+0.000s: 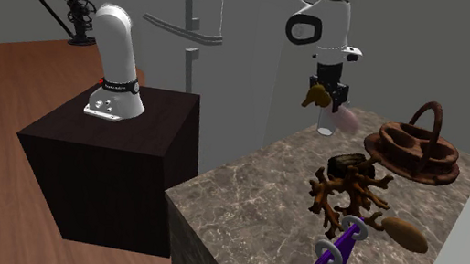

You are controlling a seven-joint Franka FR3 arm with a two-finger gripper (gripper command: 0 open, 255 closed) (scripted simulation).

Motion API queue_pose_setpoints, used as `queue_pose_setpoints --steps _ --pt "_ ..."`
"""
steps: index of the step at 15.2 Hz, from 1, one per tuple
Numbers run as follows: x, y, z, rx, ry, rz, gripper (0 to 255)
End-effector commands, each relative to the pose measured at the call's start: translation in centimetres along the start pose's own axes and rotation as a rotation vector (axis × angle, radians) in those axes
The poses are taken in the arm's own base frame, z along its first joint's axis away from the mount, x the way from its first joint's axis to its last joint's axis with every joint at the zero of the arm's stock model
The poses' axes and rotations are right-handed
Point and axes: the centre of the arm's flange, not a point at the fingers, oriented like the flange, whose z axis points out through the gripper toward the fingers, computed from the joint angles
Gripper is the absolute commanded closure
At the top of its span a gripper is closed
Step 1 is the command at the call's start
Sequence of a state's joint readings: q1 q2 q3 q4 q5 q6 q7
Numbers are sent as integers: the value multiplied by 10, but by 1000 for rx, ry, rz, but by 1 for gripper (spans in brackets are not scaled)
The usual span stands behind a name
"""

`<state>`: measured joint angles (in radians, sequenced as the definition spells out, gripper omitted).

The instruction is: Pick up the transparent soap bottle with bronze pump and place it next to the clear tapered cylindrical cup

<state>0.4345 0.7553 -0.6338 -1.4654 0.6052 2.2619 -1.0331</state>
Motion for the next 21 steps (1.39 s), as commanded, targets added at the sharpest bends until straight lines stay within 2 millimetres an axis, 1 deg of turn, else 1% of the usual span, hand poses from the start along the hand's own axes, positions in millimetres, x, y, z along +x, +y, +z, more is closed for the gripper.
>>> queue_pose_setpoints --steps 1,21 --pt "-2 -1 10 -1 1 0 255" --pt "-23 -13 113 -1 1 0 255"
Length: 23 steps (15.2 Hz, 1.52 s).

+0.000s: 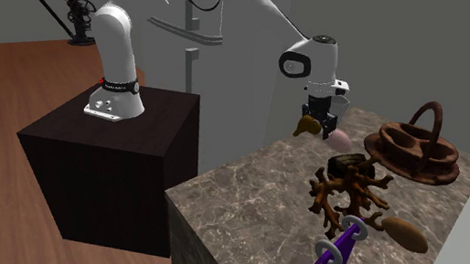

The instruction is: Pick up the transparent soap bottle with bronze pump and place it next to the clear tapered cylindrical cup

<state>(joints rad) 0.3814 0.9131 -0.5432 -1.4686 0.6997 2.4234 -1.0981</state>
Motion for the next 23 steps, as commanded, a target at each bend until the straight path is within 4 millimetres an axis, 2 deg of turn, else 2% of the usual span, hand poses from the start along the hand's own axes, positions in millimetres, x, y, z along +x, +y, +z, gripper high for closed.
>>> queue_pose_setpoints --steps 1,3,11,12,17,21,23 --pt "-2 -2 11 0 1 0 255" --pt "-4 -3 24 0 1 0 255" --pt "-4 -3 24 0 1 0 255" --pt "-4 -3 24 0 1 0 0" --pt "-4 -3 24 0 1 0 0" --pt "-4 -3 -26 0 1 0 0" --pt "-4 -3 -26 0 1 0 0"
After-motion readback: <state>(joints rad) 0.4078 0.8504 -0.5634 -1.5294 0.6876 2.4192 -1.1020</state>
